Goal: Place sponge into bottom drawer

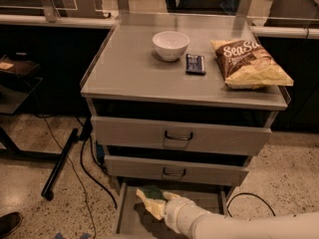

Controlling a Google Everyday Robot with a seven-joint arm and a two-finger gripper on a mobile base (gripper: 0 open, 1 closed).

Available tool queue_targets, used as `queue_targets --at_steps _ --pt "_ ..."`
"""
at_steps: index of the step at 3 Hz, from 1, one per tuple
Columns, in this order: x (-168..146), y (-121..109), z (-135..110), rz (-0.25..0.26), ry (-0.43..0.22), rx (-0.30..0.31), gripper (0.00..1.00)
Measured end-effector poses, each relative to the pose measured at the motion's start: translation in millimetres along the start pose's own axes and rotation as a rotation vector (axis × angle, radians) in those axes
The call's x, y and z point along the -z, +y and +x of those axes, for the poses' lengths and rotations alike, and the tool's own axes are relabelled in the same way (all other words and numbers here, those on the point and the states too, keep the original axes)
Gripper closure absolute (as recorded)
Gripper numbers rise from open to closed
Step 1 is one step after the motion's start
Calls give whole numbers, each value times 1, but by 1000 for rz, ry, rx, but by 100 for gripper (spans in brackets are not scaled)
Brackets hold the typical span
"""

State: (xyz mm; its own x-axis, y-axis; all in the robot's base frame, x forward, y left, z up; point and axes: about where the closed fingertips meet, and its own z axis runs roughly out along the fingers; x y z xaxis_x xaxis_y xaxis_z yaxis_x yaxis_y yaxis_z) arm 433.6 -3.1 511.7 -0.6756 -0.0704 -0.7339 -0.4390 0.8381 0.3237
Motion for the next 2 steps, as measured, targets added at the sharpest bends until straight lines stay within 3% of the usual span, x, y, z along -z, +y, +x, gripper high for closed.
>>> queue_targets --at_steps 2 --pt "-44 -53 50 67 10 -122 100"
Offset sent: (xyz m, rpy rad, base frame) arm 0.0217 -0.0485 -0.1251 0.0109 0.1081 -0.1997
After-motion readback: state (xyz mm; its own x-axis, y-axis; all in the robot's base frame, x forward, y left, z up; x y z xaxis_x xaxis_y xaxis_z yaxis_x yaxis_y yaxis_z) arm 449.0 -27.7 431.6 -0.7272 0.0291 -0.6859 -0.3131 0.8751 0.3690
